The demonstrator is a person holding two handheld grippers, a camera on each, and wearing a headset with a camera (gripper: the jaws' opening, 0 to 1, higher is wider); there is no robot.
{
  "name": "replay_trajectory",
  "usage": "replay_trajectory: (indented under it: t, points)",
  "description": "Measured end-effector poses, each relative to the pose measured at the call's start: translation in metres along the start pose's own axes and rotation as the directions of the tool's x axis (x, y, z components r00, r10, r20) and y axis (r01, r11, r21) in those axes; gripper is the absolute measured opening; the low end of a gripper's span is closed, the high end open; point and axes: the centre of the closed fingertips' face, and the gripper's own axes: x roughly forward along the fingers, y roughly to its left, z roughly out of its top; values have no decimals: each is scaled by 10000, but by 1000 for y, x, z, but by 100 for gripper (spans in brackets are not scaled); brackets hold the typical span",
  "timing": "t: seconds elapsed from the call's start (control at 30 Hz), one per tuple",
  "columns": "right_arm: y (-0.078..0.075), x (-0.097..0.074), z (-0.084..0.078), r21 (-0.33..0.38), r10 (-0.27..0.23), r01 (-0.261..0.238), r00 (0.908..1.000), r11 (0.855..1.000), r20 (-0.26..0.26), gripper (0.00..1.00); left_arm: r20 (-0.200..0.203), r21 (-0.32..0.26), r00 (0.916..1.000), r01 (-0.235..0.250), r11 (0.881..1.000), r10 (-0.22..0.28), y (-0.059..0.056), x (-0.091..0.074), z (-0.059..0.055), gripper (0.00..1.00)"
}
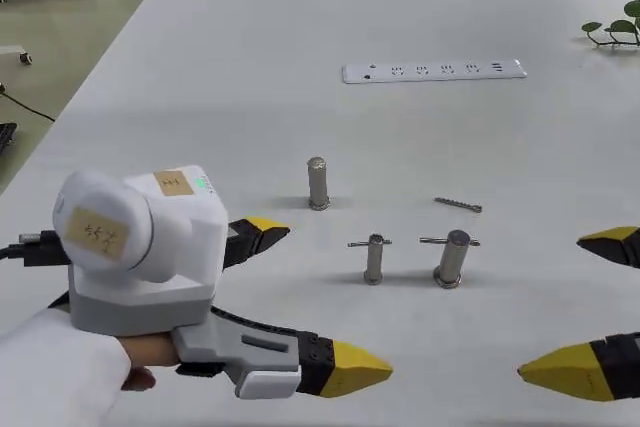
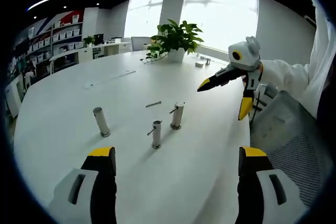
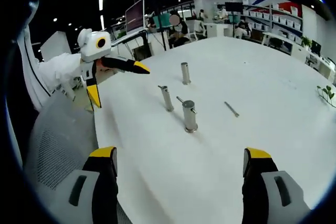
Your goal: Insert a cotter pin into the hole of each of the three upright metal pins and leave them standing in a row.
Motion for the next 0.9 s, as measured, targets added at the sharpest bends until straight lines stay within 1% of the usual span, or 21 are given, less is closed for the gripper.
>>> replay_trajectory:
  t: [0.07,0.1,0.13,0.17,0.2,0.23,0.3,0.43,0.5,0.53,0.6,0.63,0.7,0.73,0.8,0.9]
  points:
    - [1,0,0,157,0,-1,10000,9999,68,98,325,-228,9995,2,9997,5,1,0,6,96]
    - [0,-1,1,188,-30,28,9999,9998,125,98,658,-304,9977,-116,9995,136,3,-1,14,95]
    - [0,-2,1,160,-93,90,9998,9998,188,98,709,-311,9973,-164,9994,186,5,-2,15,94]
    - [-1,-3,5,221,-219,211,9990,9995,392,98,676,-267,9974,-214,9994,232,5,-1,16,94]
    - [0,-3,5,333,-188,173,9989,9993,441,98,673,-222,9974,-255,9994,270,6,-1,16,94]
    - [1,-4,8,513,-141,110,9981,9986,593,98,656,-213,9975,-267,9994,281,6,0,17,94]
    - [2,-6,9,600,-167,124,9973,9981,721,98,642,-170,9975,-282,9995,292,7,0,18,94]
    - [5,-7,7,658,-189,140,9970,9977,749,98,765,-155,9956,-537,9984,547,14,4,25,94]
    - [6,-8,6,686,-206,154,9969,9975,763,98,896,-178,9938,-643,9978,656,19,6,31,94]
    - [6,-8,6,701,-211,158,9969,9974,760,98,1065,-293,9925,-568,9980,596,21,8,37,94]
    - [6,-8,5,758,-271,214,9968,9969,752,98,1651,-731,9849,-408,9965,524,23,9,51,94]
    - [6,-8,5,781,-292,233,9968,9967,744,98,1899,-771,9798,-490,9958,629,28,9,59,94]
    - [5,-9,5,831,-402,337,9961,9960,779,98,2191,-760,9724,-655,9949,808,35,9,70,93]
    - [5,-11,5,845,-458,391,9959,9957,783,98,2258,-742,9700,-755,9944,905,39,9,74,93]
    - [5,-13,5,871,-514,443,9954,9952,813,98,2311,-555,9624,-1335,9895,1428,57,9,82,92]
    - [5,-16,5,964,-627,542,9941,9939,880,98,2259,-400,9587,-1682,9849,1729,73,12,86,92]
